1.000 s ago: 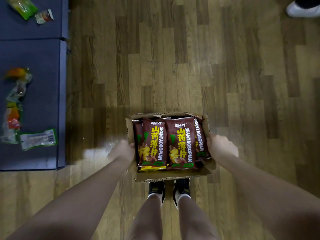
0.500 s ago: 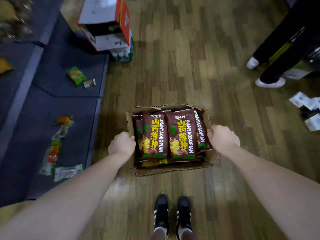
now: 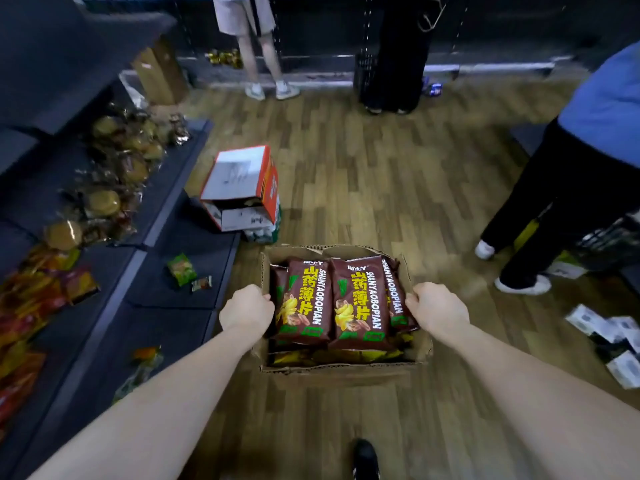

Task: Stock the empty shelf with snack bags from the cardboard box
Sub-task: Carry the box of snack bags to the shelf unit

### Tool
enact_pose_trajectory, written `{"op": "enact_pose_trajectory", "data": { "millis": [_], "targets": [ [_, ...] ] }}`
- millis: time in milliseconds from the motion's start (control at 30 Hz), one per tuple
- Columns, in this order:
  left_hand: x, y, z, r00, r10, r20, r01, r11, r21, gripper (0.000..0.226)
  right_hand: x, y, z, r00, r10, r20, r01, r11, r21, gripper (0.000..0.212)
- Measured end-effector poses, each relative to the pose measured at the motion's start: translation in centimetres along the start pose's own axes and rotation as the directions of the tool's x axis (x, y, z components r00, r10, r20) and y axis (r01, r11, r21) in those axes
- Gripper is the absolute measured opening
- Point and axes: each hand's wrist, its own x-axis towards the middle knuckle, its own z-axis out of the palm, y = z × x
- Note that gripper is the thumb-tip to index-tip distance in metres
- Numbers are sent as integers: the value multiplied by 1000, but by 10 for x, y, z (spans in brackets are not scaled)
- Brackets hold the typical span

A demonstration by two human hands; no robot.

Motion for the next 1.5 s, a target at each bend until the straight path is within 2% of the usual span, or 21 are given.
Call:
{"op": "enact_pose_trajectory", "data": {
  "millis": [267,500,833,1067,1333,1500],
  "targets": [
    [54,67,-44,996,-79,-50,73,990,-117,29,94,-14,-89,992,-113,-57,111,993,-43,25],
    [124,101,-83,992,-85,-97,66,981,-182,30,169,-44,-139,982,-149,-115,146,989,-38,26],
    [268,120,-143,997,-58,-42,52,990,-130,15,288,-127,-164,991,-124,-55,122,992,-34,26],
    [354,120,-181,997,-60,-53,52,987,-150,22,366,-195,-178,989,-143,-49,142,990,-24,28],
    [432,135,-207,989,-125,-77,104,966,-236,12,468,-253,-196,970,-240,-36,238,970,-53,24],
    [471,145,-210,972,-233,-32,215,935,-282,20,539,-292,-208,930,-365,40,368,926,-88,27]
  ]
}}
